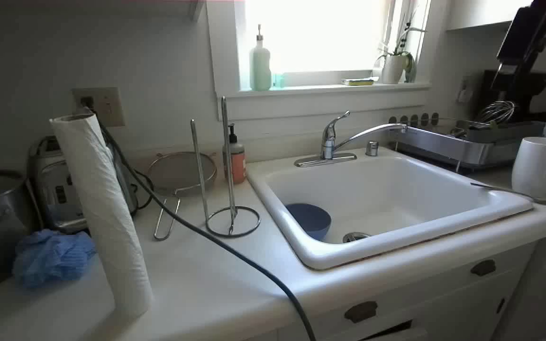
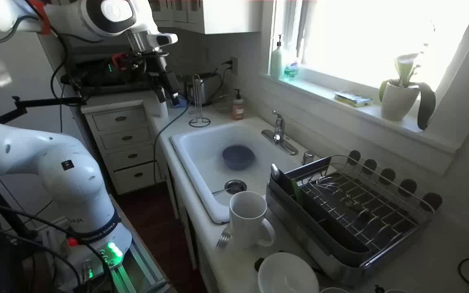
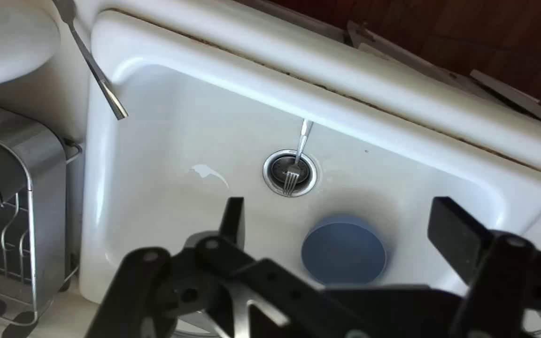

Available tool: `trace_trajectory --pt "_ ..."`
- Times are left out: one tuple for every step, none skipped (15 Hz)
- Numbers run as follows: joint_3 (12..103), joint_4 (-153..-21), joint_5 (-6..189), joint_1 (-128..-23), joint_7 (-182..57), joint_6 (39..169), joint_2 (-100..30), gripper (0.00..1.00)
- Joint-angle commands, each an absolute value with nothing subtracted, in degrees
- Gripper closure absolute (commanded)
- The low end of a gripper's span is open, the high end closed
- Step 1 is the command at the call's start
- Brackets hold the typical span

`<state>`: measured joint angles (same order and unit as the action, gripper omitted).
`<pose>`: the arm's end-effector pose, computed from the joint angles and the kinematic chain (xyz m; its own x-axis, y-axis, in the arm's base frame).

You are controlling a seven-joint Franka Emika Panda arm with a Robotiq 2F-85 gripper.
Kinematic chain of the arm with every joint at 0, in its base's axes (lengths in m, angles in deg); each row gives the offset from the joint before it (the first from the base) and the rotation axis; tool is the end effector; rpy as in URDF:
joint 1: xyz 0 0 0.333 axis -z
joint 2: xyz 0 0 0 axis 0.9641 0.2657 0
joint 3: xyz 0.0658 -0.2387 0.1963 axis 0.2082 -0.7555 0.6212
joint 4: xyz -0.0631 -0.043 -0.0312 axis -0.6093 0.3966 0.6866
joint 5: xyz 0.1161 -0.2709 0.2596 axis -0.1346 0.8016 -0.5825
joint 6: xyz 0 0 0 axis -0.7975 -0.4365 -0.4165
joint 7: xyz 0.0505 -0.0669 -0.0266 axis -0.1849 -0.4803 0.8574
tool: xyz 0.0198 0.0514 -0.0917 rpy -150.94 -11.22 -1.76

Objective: Pick up the white mug cup and put it in the sink near the blue bowl

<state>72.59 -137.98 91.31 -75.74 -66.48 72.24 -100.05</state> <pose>0.3041 0.0762 0.5546 0.9874 0.0394 0.1530 0.0119 -0.9842 0.1766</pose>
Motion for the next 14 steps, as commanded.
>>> trace_trajectory --pt "71.93 -137.80 91.92 -76.71 -67.09 72.05 -99.84 0.00" --pt "71.93 -137.79 91.92 -76.71 -67.09 72.05 -99.86 0.00" --pt "71.93 -137.79 91.92 -76.71 -67.09 72.05 -99.87 0.00" --pt "71.93 -137.79 91.92 -76.71 -67.09 72.05 -99.87 0.00" --pt "71.93 -137.79 91.92 -76.71 -67.09 72.05 -99.87 0.00" --pt "71.93 -137.79 91.92 -76.71 -67.09 72.05 -99.87 0.00" --pt "71.93 -137.79 91.92 -76.71 -67.09 72.05 -99.87 0.00" --pt "71.93 -137.79 91.92 -76.71 -67.09 72.05 -99.87 0.00" --pt "71.93 -137.79 91.92 -76.71 -67.09 72.05 -99.87 0.00" --pt "71.93 -137.79 91.92 -76.71 -67.09 72.05 -99.87 0.00" --pt "71.93 -137.79 91.92 -76.71 -67.09 72.05 -99.87 0.00" --pt "71.41 -137.33 91.80 -76.10 -67.51 72.12 -99.34 0.00" --pt "70.98 -137.01 91.94 -75.58 -67.70 71.97 -98.96 0.00" --pt "70.19 -136.41 91.86 -74.99 -67.78 71.16 -98.49 0.00"
